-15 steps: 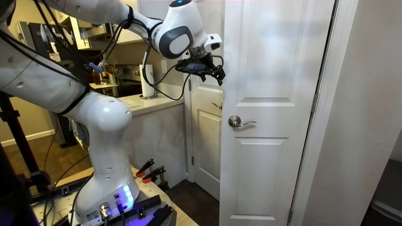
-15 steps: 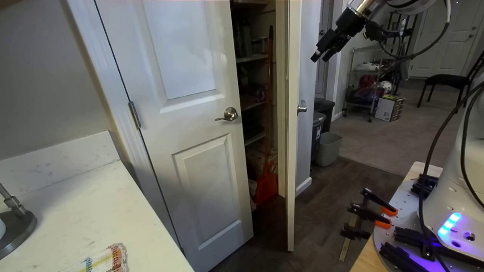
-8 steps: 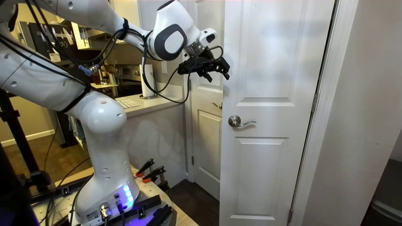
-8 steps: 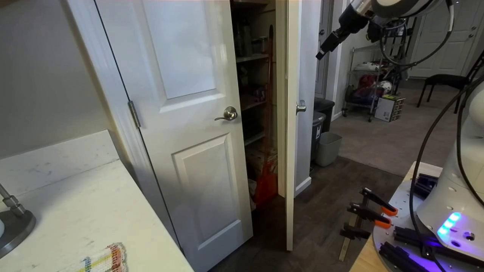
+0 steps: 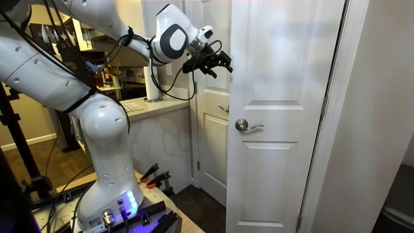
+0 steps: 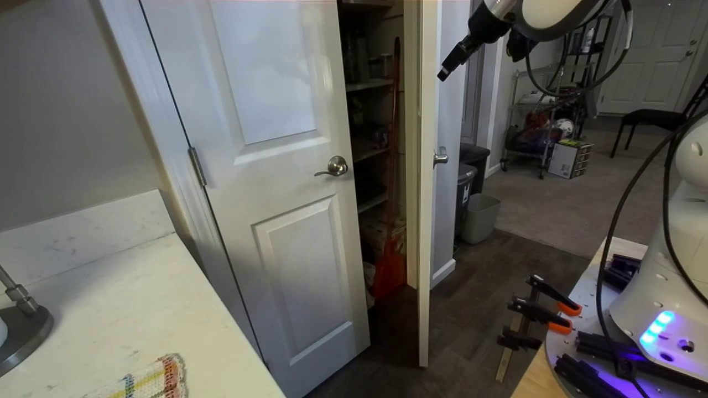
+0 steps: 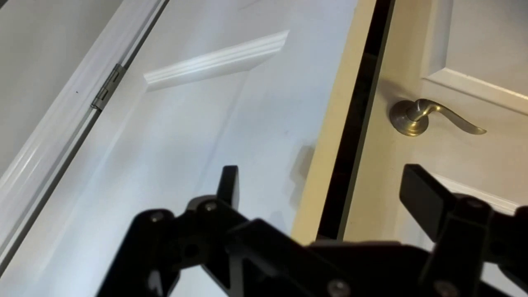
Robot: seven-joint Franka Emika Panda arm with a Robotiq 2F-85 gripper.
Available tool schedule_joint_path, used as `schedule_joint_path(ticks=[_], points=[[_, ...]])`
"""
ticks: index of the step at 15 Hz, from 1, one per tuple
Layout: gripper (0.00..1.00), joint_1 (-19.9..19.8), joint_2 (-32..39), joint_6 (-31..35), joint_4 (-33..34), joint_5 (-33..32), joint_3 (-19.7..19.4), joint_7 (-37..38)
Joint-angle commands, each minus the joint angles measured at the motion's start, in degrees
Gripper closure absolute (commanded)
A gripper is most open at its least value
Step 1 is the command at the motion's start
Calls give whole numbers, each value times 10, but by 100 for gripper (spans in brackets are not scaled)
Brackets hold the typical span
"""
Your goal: Close the door on the right
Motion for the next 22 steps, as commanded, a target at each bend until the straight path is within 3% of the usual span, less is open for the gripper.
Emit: schedule_joint_path(ticks=[1, 12, 17, 22], points=[[0, -2, 10, 6, 2, -17, -2, 8], [0, -13, 33, 18, 3, -25, -2, 7], [0, -46, 58, 41, 14, -45, 14, 12], [0, -98, 89, 66, 62, -118, 52, 11]])
